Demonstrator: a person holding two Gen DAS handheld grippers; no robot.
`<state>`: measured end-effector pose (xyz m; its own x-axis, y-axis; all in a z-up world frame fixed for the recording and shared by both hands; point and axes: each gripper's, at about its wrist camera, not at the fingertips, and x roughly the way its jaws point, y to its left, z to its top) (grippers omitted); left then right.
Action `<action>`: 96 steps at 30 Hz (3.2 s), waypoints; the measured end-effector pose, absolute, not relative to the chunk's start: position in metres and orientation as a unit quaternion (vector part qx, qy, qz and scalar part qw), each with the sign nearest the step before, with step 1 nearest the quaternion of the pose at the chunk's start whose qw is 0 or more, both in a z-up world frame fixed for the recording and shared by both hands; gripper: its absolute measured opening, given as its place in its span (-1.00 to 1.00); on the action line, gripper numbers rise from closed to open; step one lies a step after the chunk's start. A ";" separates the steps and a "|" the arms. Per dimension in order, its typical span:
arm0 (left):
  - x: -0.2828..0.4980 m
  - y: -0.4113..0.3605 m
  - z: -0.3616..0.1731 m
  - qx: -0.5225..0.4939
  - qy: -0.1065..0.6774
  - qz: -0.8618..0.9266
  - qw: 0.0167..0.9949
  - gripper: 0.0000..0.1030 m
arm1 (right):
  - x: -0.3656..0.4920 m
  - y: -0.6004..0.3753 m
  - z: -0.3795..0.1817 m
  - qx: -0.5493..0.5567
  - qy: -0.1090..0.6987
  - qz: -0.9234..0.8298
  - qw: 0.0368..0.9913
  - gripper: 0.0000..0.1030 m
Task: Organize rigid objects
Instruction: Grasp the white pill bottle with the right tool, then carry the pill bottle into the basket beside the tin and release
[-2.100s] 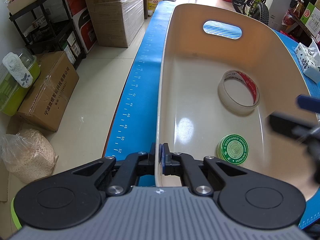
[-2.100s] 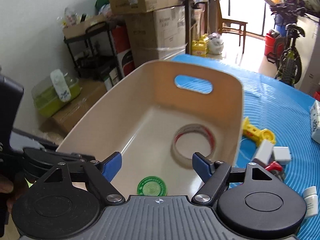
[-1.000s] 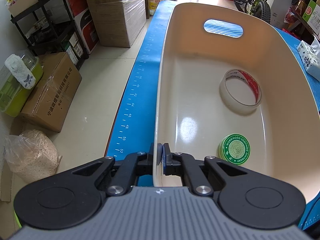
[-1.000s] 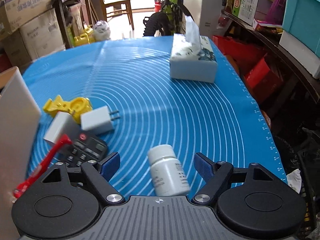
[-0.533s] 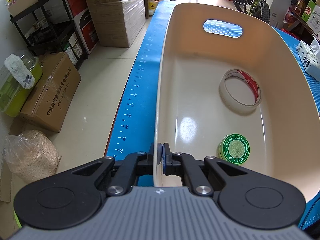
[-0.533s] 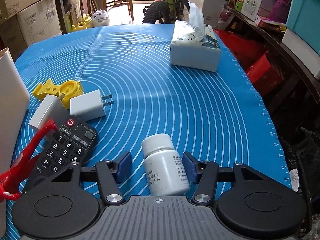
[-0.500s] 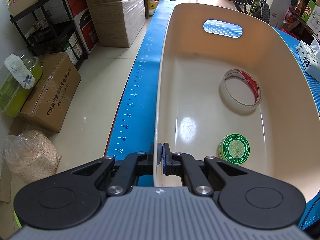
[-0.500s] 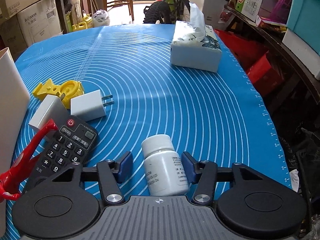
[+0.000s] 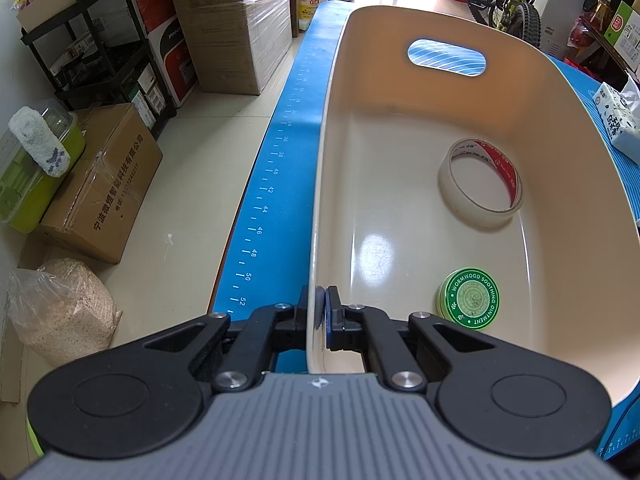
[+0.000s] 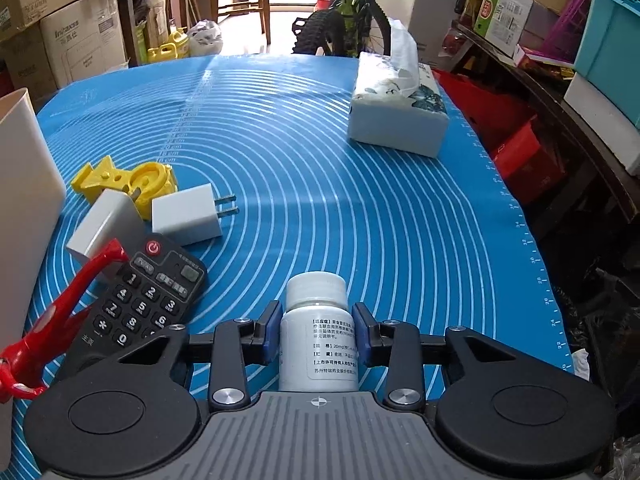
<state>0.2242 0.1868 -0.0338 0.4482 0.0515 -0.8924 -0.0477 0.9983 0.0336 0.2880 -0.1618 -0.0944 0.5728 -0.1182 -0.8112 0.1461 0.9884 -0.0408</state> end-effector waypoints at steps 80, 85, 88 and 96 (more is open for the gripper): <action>0.224 0.189 -0.030 -0.001 0.517 0.022 0.856 -0.88 | 0.255 -0.043 -0.009 0.054 0.405 0.090 0.908 0.62; 0.225 0.189 -0.030 -0.001 0.517 0.023 0.855 -0.88 | 0.256 -0.053 -0.011 0.078 0.407 0.097 0.905 0.67; 0.225 0.190 -0.030 -0.001 0.517 0.023 0.856 -0.88 | 0.254 -0.058 -0.008 0.084 0.395 0.098 0.910 0.67; 0.224 0.190 -0.030 -0.001 0.517 0.023 0.856 -0.88 | 0.261 -0.081 -0.016 0.080 0.399 0.046 0.912 0.67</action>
